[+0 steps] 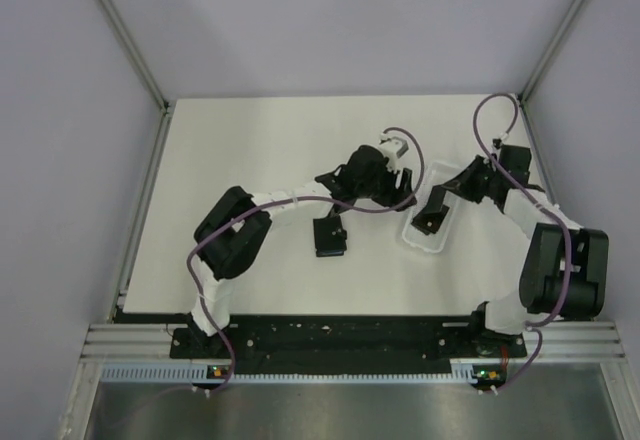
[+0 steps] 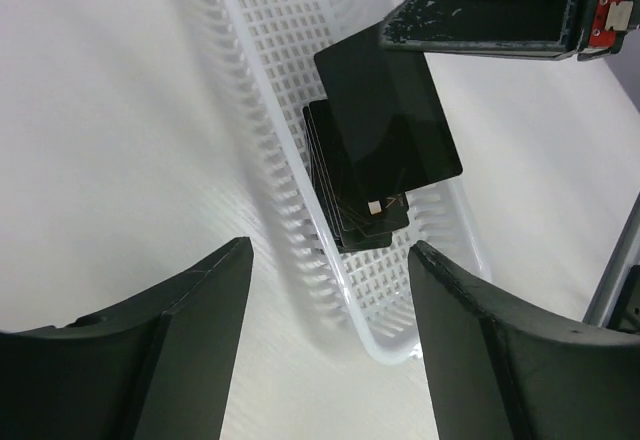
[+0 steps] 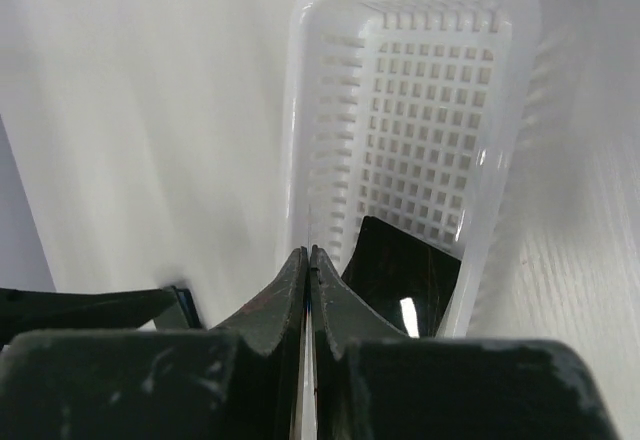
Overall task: Put the credit cards into the card holder
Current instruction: Pick up the credit card from the storage box.
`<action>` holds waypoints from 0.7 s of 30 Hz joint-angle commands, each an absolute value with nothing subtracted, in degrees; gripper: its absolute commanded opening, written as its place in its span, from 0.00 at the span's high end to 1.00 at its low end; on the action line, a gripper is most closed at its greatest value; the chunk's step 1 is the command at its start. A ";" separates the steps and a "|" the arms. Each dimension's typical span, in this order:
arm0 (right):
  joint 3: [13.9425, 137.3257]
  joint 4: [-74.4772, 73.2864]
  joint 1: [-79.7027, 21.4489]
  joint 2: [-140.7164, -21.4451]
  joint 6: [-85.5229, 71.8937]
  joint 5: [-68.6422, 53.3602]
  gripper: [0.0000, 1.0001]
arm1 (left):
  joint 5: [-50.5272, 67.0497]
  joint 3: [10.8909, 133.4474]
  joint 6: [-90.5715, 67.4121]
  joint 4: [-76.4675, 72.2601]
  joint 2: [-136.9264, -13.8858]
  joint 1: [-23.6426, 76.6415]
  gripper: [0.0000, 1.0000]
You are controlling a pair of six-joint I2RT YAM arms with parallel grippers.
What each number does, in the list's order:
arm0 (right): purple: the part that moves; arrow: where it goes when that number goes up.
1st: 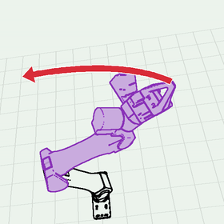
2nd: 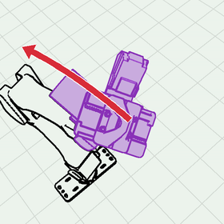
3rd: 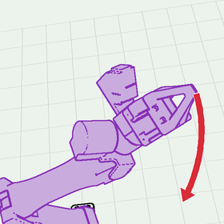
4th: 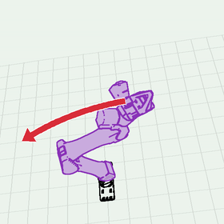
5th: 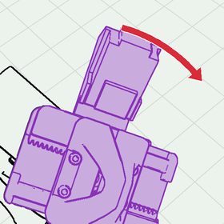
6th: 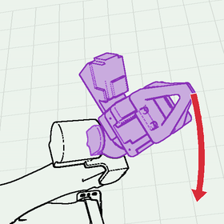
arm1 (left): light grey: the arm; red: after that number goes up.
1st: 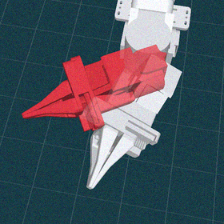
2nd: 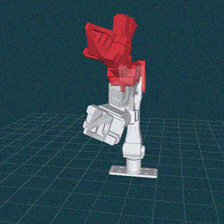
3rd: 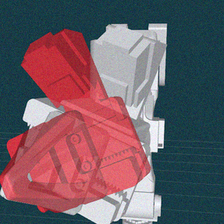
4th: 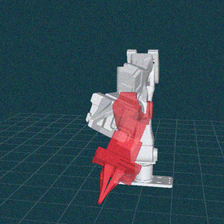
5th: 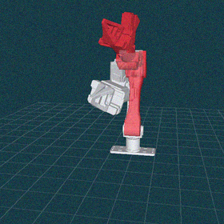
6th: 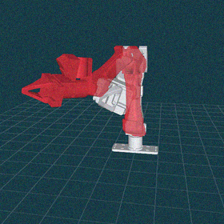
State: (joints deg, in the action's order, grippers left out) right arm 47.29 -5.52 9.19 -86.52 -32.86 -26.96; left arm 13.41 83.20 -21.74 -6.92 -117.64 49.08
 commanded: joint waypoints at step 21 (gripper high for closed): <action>38.06 13.70 -19.76 -55.72 -53.43 -40.95 1.00 | 23.29 36.04 -40.69 -24.70 -59.17 46.58 0.30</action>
State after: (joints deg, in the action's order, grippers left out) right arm 39.24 3.73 -16.27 -57.34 -46.24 -38.52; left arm 22.20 38.98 -36.53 -18.02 -67.18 46.35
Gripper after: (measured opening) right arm 0.007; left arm 0.702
